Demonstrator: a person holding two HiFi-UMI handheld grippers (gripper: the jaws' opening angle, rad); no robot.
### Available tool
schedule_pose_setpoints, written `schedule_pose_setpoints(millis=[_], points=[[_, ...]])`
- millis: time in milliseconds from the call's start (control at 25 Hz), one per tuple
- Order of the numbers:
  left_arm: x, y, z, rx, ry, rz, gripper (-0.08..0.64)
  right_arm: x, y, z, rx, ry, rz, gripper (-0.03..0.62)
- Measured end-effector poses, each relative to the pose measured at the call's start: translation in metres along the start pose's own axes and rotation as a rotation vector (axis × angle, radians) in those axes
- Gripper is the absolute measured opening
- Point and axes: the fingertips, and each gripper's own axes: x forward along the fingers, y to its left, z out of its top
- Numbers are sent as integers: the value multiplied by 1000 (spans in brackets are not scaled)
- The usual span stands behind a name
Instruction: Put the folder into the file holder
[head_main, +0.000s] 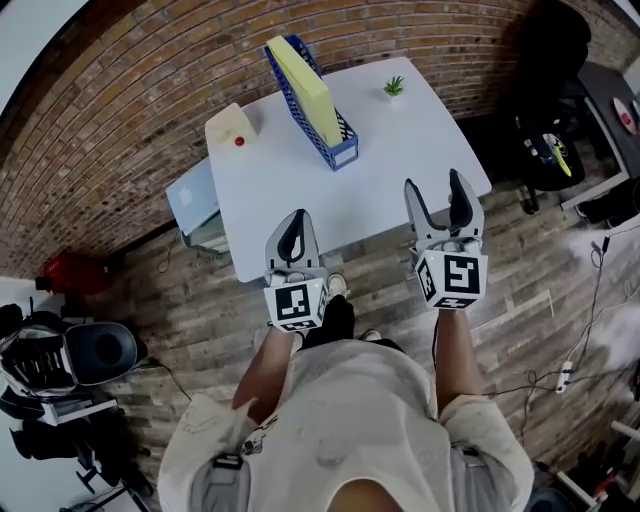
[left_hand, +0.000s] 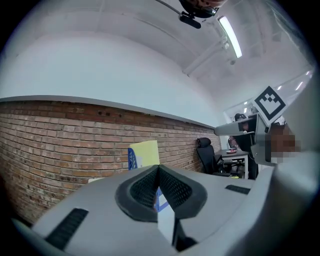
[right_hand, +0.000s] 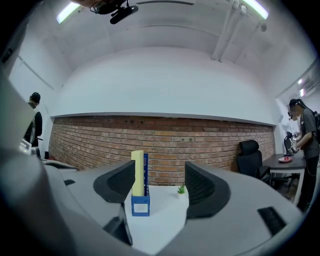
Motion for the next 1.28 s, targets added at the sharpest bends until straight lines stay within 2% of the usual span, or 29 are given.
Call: schedule_pose_setpoints(millis=[480, 1160, 1280], points=[[-45, -22, 7, 15, -24, -1, 8, -65, -8, -31, 14, 23, -19, 324], [-56, -22, -3, 13, -3, 14, 8, -80, -5, -43, 9, 53, -28, 322], [-57, -23, -3, 14, -6, 17, 8, -87, -11, -38, 6, 26, -62, 265]])
